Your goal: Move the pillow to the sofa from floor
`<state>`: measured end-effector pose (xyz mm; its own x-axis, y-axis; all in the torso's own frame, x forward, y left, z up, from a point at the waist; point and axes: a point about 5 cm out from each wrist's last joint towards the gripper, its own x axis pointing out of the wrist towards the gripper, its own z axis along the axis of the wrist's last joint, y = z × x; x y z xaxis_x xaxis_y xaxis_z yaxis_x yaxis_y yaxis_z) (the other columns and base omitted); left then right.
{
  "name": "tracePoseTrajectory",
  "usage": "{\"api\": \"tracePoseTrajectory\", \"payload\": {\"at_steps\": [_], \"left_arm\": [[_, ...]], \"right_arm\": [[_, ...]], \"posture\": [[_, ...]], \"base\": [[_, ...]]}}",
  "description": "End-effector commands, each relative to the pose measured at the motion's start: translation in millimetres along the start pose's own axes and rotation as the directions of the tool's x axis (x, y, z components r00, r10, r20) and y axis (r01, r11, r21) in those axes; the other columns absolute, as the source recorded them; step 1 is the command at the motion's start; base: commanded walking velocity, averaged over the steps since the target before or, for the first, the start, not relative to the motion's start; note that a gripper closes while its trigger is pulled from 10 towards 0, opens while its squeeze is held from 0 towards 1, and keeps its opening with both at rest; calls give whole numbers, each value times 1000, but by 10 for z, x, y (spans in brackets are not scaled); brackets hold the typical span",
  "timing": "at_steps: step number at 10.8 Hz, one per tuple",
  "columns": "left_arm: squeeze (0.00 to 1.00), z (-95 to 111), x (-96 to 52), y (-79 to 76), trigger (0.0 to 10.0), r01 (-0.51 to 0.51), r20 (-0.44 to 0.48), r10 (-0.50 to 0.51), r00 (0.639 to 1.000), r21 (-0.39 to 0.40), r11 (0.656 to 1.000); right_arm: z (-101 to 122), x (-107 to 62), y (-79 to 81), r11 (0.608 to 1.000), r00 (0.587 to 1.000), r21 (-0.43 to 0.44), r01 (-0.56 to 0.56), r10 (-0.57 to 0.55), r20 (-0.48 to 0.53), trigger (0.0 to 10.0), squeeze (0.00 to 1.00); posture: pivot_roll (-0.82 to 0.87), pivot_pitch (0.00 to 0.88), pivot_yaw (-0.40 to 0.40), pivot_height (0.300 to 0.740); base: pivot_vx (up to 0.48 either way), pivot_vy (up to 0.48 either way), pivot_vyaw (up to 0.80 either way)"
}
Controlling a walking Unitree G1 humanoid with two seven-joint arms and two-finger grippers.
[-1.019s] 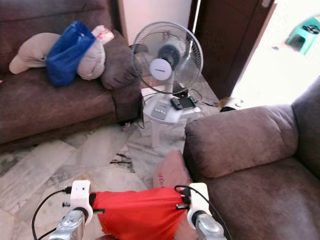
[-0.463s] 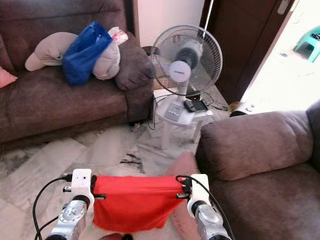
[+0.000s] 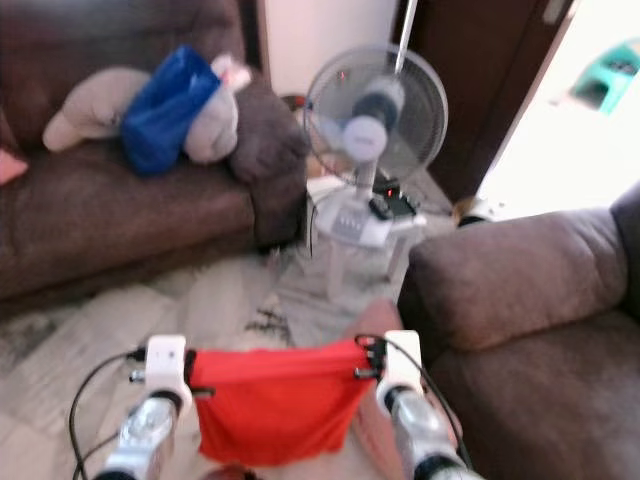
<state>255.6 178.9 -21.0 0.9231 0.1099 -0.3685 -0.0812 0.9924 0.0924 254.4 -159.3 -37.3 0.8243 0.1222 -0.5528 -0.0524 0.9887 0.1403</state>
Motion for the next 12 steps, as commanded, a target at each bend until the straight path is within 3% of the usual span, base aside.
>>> {"api": "tracePoseTrajectory", "payload": {"at_steps": [1,2,6,8,12], "left_arm": [[0,166,41,310,10000,-148,86,149,985,-26,989],[0,164,41,310,10000,-149,85,151,985,-27,988],[0,164,44,339,10000,-160,79,163,983,-38,986],[0,168,48,340,10000,-162,78,165,983,-41,986],[0,162,54,334,10000,-149,69,151,986,-35,988]], "right_arm": [[145,-66,-412,983,981,31,180,-181,65,10000,0],[171,-55,-395,984,981,45,175,-178,77,10000,0],[237,-38,-380,985,980,34,168,-171,105,10000,0],[228,-36,-372,986,982,26,162,-164,96,10000,0],[198,-42,-376,986,982,16,169,-170,82,10000,0]], "posture": [[17,1,-22,740],[17,3,-23,740],[17,6,-26,740],[17,1,-28,740],[18,0,-29,740]], "base": [[0,480,0],[0,480,-800],[0,480,0],[0,480,-775],[0,83,-764]]}}
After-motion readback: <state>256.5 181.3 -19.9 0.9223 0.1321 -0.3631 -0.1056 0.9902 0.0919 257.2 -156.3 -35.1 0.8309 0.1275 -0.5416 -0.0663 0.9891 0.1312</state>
